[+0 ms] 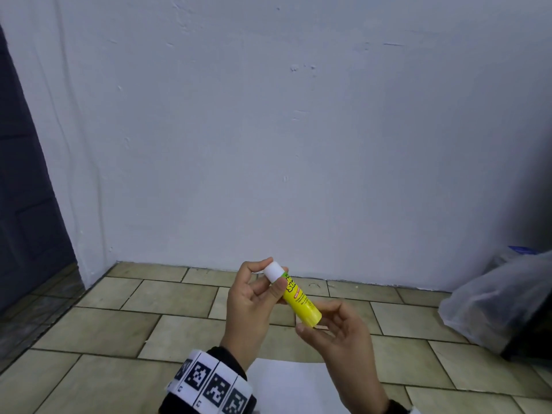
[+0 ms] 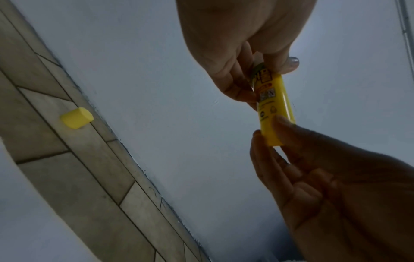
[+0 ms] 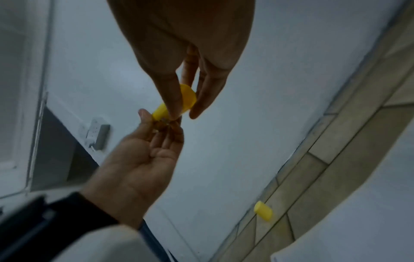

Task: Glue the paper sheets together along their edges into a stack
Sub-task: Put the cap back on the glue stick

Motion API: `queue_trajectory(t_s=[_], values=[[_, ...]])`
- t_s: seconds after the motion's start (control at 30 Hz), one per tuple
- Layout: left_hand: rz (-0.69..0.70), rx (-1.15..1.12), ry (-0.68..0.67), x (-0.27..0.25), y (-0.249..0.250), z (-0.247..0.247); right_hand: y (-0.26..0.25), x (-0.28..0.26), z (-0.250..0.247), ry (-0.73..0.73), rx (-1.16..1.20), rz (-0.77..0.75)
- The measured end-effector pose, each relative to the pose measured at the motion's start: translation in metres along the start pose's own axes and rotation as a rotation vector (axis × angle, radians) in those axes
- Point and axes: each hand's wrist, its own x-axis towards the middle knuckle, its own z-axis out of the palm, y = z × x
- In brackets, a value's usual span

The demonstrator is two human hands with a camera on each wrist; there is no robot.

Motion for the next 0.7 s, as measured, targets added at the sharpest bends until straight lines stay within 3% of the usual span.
queue_trajectory(t_s=[0.17, 0.4, 0.57, 0.7], values=[[0.024, 0.006, 0.016, 0.002, 0.003, 0.0, -0.01, -0.003, 0.008, -0.045, 0.274, 0.159], [0.032, -0.004, 0.009, -0.001, 0.008, 0.003, 0.002, -0.003, 0.008, 0.09, 0.189, -0.121], [0.044, 0.012, 0.014, 0.002, 0.01, 0.005, -0.004, -0.005, 0.015, -0.002, 0.307, -0.003], [0.045, 0.004, 0.068, 0.002, 0.009, 0.004, -0.005, 0.0, 0.015, 0.036, 0.206, -0.123]])
